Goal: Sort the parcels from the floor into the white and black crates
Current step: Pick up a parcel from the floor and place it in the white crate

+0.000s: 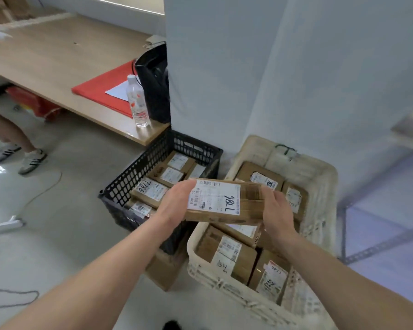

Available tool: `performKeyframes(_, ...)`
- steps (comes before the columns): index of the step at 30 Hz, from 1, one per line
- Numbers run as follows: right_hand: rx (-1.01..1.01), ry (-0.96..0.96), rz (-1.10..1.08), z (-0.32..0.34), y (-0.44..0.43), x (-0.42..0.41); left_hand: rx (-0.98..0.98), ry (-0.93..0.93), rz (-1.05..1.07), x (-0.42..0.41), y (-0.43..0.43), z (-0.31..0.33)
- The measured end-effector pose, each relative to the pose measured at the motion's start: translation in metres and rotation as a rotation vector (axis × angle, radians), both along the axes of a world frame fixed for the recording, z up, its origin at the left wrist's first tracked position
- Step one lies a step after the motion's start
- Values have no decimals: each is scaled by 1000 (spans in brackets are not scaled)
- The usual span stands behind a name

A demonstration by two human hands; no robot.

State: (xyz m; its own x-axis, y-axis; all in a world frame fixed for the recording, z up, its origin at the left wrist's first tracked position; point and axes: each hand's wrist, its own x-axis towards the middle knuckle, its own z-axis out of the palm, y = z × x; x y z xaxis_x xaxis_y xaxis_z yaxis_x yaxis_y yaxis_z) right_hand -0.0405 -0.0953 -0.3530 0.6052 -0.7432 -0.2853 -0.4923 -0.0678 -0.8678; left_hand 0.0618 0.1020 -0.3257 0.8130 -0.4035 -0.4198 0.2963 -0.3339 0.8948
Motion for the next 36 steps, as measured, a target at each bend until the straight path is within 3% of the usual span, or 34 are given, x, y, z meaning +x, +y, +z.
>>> performKeyframes(13,-45,128,-258,-20,-91,8,-61,183,-263,60,-120,-33)
performKeyframes(20,-5,159,-358,-38,-113,-2,-3,234,-356,67,-158,-48)
performKeyframes(25,35,200,-355,-61,-124,-10,52,206,-398,63,-175,-61)
performKeyframes(36,62,149,-171,-71,-171,-18,105,190,-261,44,-214,-71)
